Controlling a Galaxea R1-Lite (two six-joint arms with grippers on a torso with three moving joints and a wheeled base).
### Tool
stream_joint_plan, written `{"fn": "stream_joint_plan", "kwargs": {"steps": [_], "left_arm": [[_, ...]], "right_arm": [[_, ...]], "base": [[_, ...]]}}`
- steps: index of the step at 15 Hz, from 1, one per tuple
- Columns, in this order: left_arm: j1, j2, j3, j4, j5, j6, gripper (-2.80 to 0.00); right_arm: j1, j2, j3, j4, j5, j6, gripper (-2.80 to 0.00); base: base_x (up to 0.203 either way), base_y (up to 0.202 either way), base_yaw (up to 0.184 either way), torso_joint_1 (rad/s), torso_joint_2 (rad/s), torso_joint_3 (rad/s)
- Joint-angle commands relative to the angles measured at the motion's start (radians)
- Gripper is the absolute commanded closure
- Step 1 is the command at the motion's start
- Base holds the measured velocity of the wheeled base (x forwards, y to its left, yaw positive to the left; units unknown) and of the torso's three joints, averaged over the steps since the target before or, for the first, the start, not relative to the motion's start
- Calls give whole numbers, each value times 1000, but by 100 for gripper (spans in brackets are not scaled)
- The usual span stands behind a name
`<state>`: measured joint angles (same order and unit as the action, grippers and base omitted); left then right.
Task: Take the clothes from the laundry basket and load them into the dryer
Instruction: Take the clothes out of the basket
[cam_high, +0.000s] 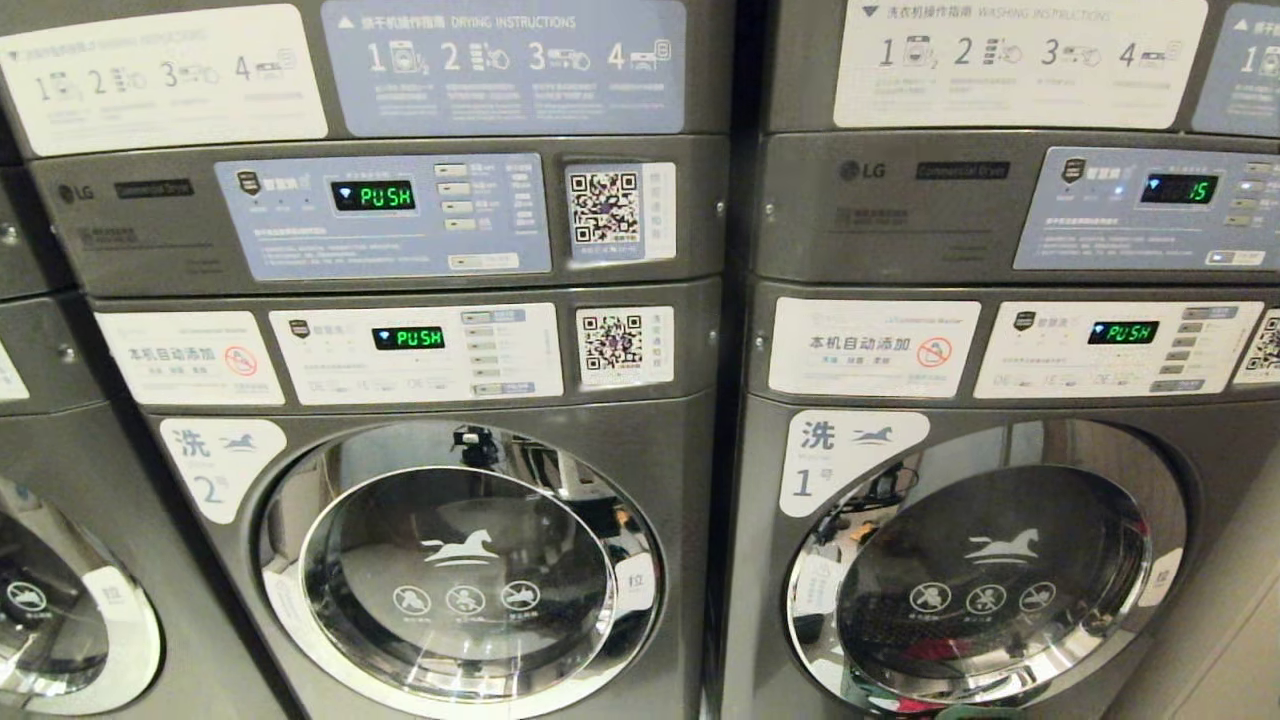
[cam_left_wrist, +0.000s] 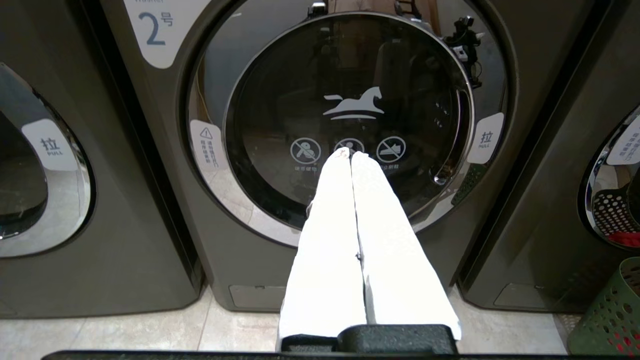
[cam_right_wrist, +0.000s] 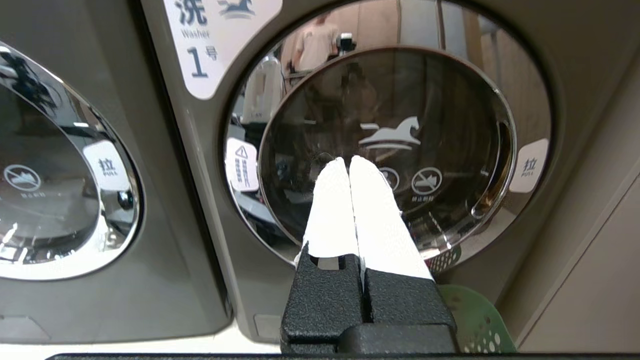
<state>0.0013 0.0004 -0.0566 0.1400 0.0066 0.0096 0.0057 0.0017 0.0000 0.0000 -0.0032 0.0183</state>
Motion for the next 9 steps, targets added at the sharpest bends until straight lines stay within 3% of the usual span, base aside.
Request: {"fn": "stream_joint_plan", "kwargs": {"steps": [1,9], "left_arm": [[2,0,0,0,1,0,0],[0,0,0,0,1,-1,0]], "right_arm": [[0,0,0,0,0,0,0],[0,0,0,0,0,0,0]], "base": [[0,0,0,6,-2,-187],[0,0,0,3,4,-196]]}}
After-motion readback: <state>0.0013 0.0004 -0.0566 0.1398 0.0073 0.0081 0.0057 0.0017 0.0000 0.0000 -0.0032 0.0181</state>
